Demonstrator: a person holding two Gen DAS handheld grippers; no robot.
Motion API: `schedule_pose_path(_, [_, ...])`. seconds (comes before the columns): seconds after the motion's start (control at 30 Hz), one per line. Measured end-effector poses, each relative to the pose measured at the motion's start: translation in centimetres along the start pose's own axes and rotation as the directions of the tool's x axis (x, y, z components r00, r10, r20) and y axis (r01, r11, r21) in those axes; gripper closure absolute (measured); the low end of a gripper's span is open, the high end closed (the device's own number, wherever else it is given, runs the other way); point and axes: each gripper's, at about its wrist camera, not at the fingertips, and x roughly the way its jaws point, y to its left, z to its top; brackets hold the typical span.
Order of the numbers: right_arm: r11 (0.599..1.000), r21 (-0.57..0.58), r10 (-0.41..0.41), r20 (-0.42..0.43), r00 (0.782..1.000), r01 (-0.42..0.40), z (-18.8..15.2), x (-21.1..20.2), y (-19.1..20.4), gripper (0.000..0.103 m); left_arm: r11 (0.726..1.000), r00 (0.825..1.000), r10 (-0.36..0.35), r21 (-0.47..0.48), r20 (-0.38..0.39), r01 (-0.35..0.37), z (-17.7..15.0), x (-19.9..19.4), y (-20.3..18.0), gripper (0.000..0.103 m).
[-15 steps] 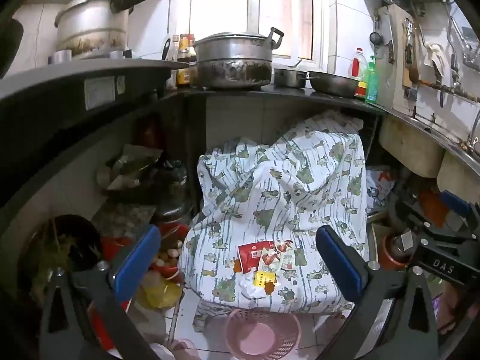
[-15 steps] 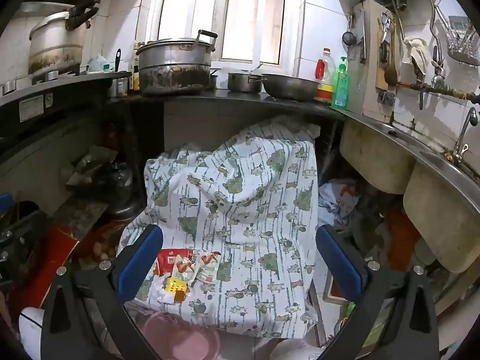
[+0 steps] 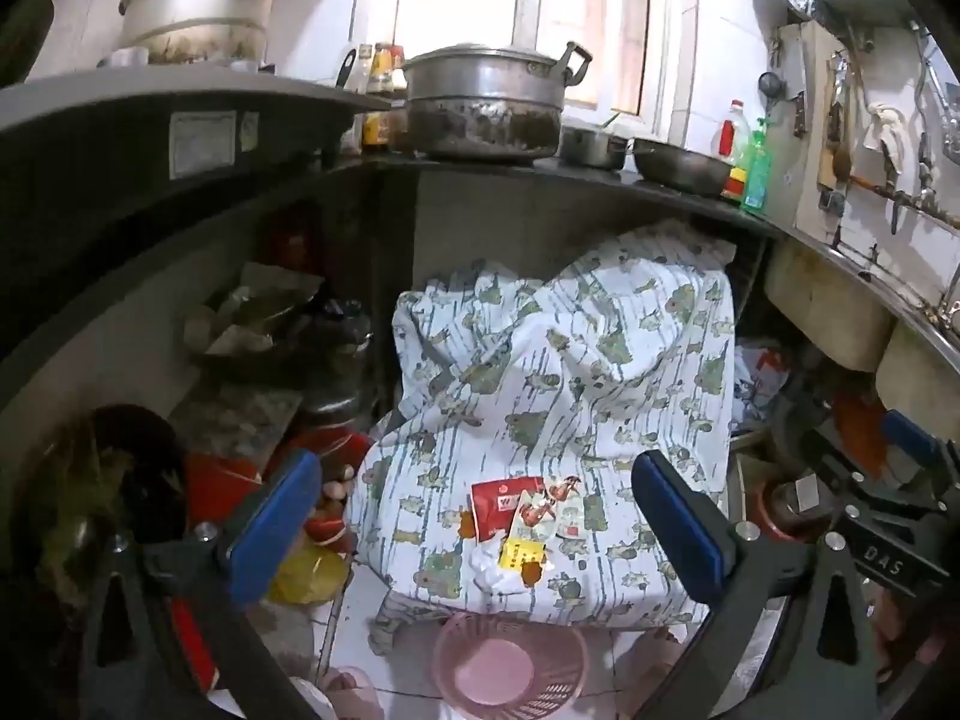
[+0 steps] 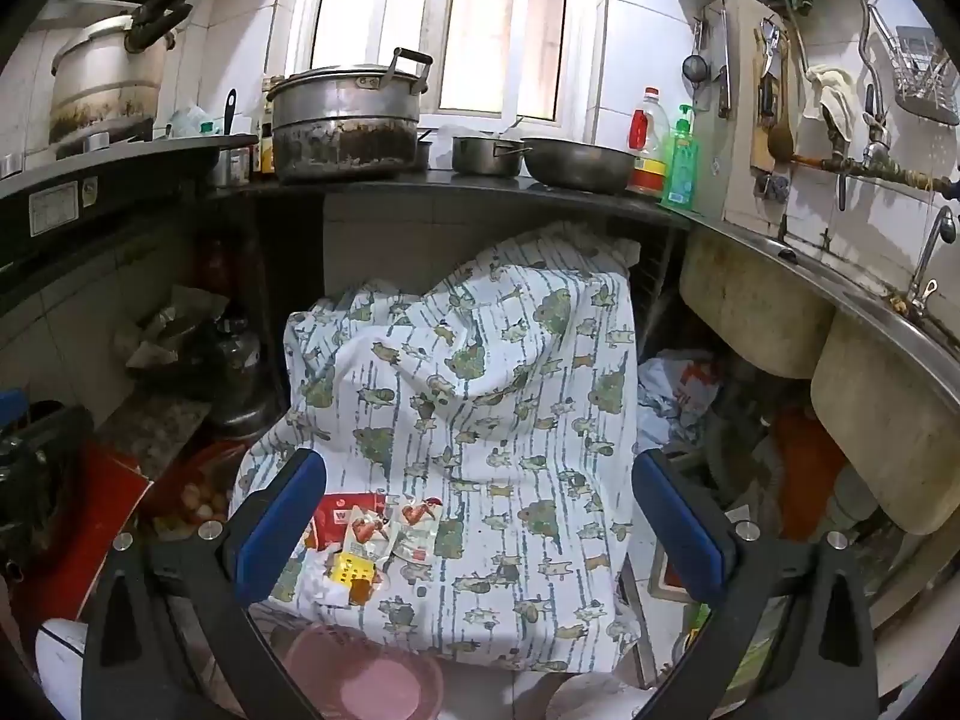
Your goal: Collect trash
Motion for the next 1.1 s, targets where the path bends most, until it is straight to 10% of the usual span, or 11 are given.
schedule_pose_path(1.1, [1.000, 0.001, -0.009, 0.010, 1.000, 0.009, -0.3, -0.4, -0.4, 0.000, 0.996, 0.996, 0.088, -0.001, 0.015, -0.088, 0.0, 0.3, 1.1, 0.000])
